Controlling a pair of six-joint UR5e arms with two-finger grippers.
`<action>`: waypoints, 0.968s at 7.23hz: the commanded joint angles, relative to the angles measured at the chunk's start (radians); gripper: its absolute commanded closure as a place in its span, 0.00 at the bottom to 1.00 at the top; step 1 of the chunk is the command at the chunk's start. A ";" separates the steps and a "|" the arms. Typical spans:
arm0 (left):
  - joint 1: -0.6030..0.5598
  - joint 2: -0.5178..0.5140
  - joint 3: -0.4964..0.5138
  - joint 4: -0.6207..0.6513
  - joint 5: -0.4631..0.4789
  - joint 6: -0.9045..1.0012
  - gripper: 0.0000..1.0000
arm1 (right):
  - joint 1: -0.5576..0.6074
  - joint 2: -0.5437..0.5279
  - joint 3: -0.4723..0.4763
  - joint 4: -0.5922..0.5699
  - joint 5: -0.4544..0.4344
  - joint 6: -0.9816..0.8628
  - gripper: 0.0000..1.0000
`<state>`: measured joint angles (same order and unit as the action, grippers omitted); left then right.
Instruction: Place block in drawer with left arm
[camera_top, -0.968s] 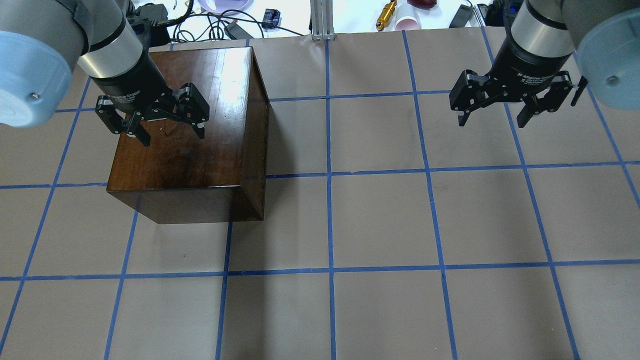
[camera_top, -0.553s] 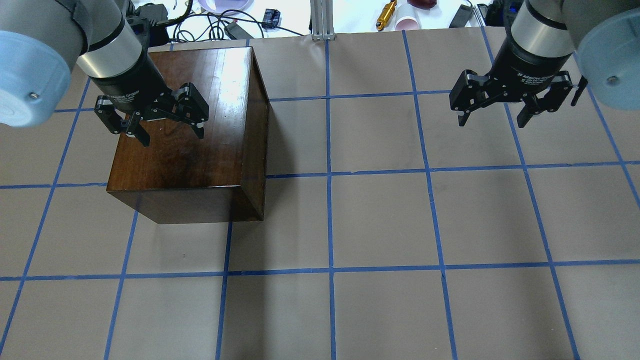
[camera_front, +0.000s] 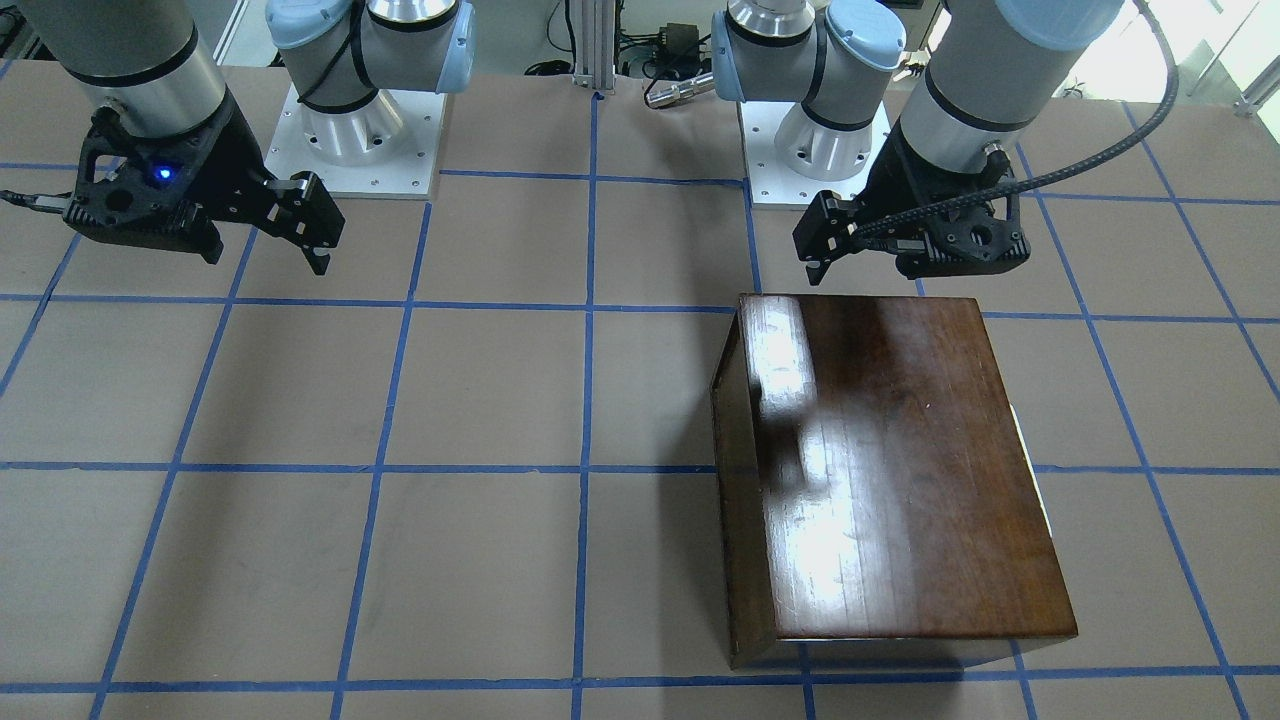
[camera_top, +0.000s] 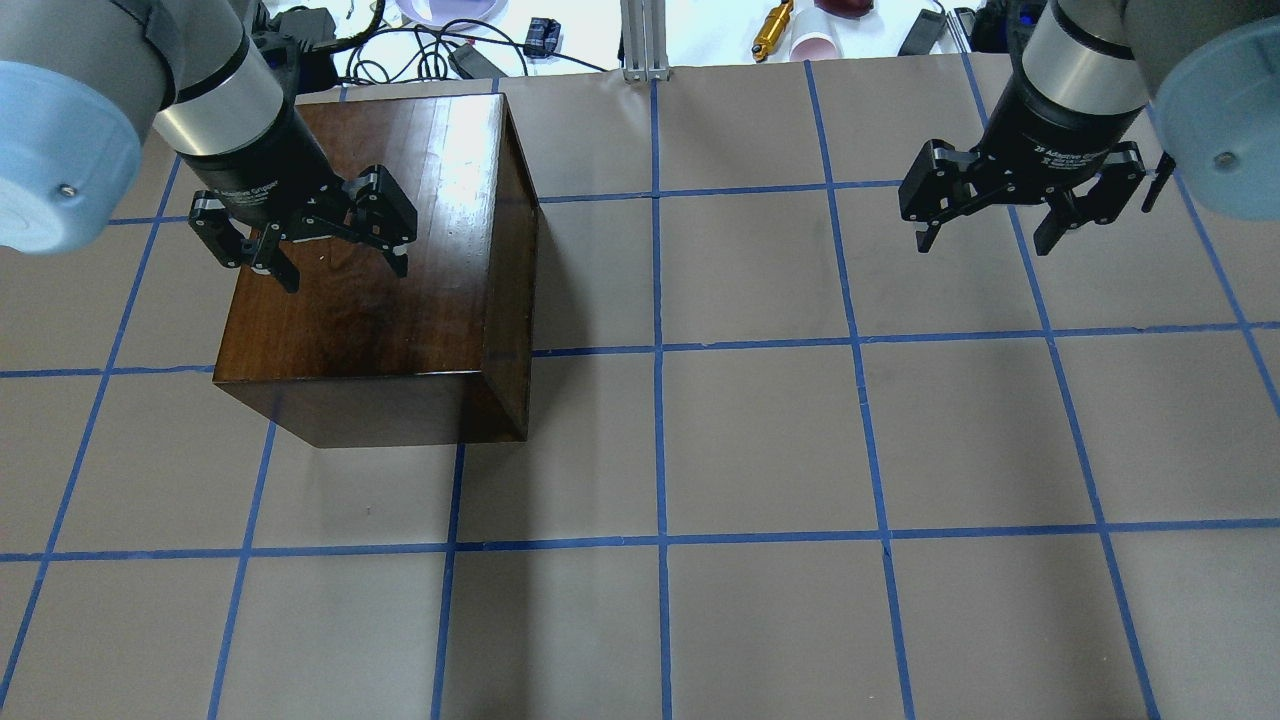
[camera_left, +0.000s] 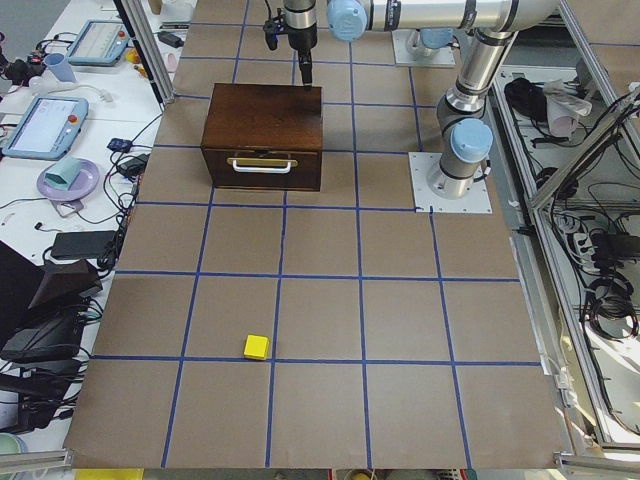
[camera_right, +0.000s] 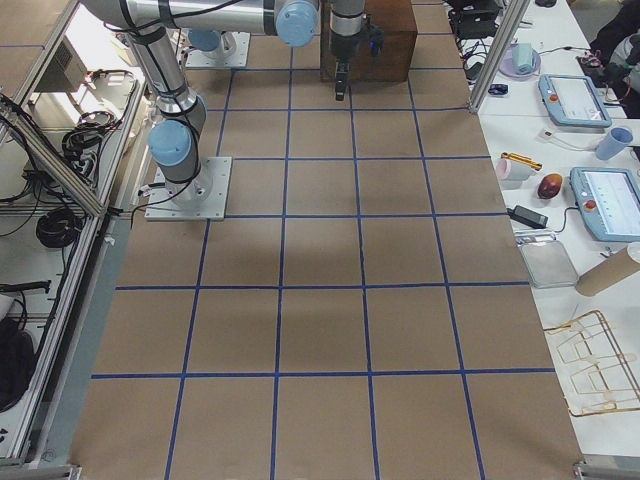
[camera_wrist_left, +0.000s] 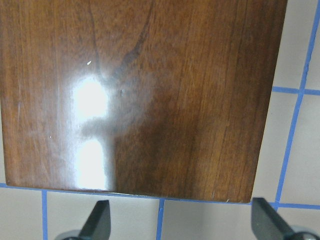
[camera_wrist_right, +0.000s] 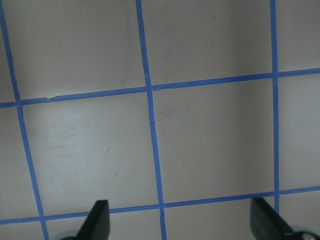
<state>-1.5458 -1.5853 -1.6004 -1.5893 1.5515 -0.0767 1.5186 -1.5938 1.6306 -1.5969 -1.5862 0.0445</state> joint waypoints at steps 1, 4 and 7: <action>0.022 -0.008 0.002 0.006 -0.002 0.002 0.00 | 0.000 0.000 0.000 0.000 0.000 0.000 0.00; 0.183 -0.021 0.019 0.032 -0.021 0.168 0.00 | 0.000 0.000 0.000 0.000 0.000 0.000 0.00; 0.332 -0.039 0.025 0.051 -0.022 0.260 0.00 | 0.000 0.000 0.000 0.000 0.000 0.000 0.00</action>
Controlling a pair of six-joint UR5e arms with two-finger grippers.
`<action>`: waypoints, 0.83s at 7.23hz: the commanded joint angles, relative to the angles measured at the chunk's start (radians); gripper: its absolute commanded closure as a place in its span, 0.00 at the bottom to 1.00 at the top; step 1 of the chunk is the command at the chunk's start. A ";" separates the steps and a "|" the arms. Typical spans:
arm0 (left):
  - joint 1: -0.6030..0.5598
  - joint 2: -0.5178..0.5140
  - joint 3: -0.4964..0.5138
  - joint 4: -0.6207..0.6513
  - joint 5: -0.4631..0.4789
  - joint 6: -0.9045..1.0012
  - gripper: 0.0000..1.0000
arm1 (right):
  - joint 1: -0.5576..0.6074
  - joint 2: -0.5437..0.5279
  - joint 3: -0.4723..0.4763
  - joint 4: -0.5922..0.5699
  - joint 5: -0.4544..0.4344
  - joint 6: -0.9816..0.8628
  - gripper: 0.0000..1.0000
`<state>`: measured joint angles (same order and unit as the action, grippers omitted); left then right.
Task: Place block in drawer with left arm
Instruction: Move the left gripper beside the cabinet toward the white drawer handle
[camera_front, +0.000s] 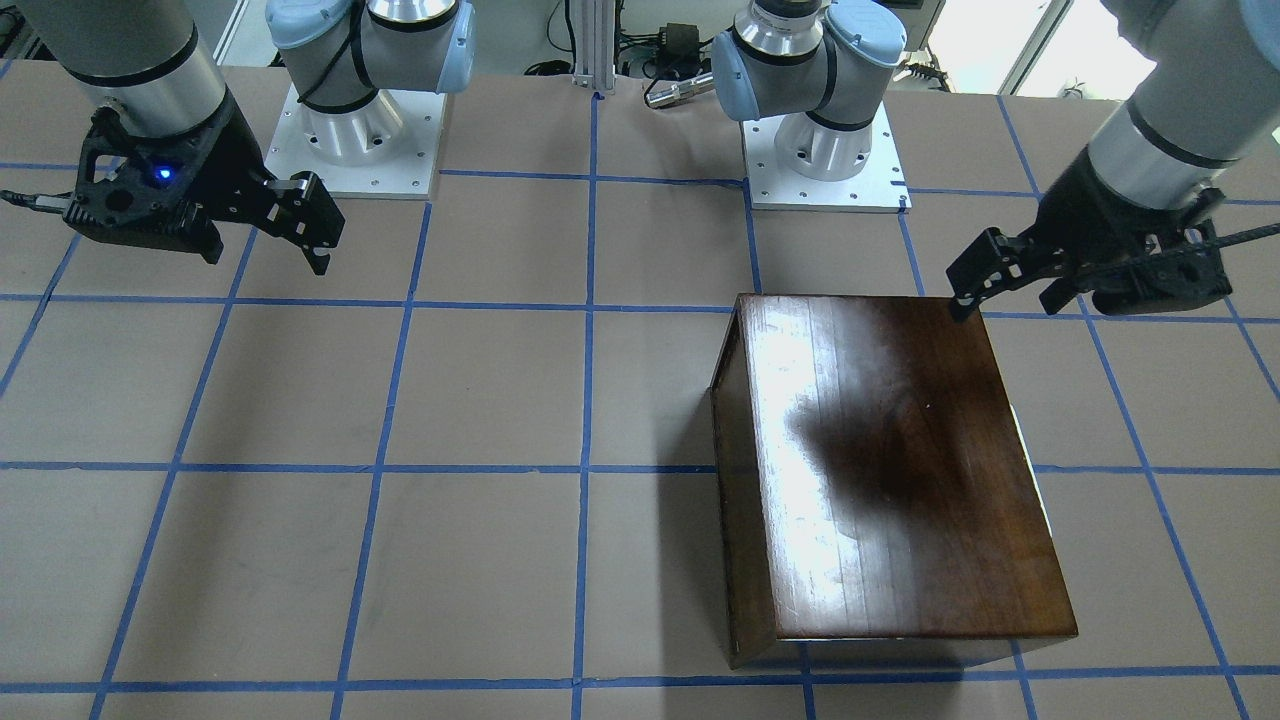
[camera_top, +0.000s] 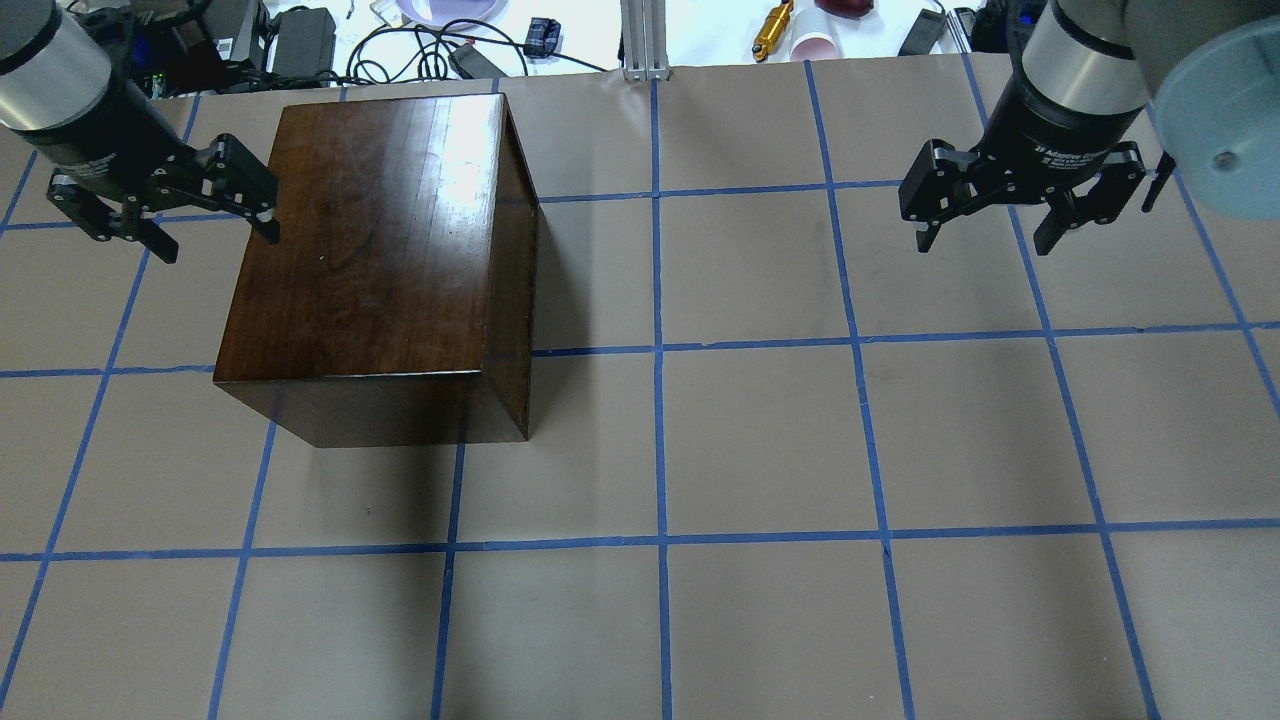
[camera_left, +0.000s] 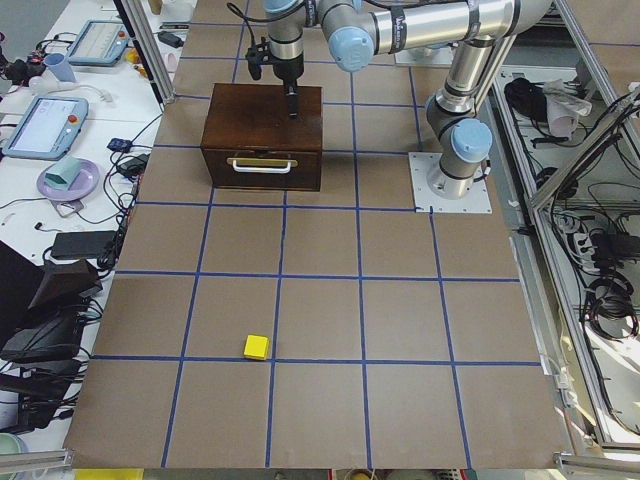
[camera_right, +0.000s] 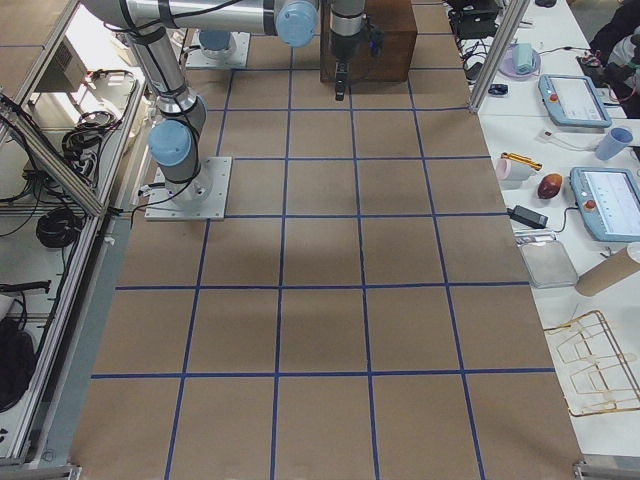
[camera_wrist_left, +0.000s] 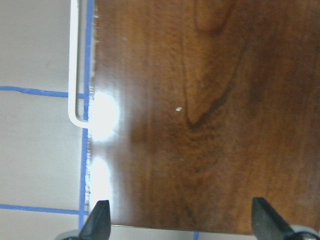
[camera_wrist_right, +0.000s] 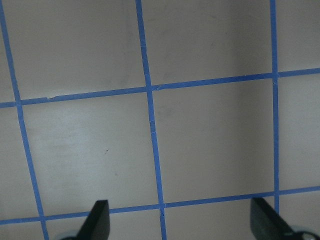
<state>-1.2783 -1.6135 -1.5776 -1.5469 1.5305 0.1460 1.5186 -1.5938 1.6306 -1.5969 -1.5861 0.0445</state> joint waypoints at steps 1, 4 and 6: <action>0.112 -0.026 0.002 0.043 -0.028 0.090 0.00 | 0.000 0.000 0.000 0.000 0.000 0.000 0.00; 0.216 -0.092 0.018 0.093 -0.058 0.213 0.00 | -0.002 0.000 0.000 0.000 0.000 0.000 0.00; 0.275 -0.158 0.034 0.166 -0.064 0.354 0.00 | 0.000 0.000 0.000 0.000 0.000 0.000 0.00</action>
<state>-1.0427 -1.7307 -1.5530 -1.4142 1.4720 0.4309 1.5179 -1.5937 1.6306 -1.5969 -1.5861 0.0445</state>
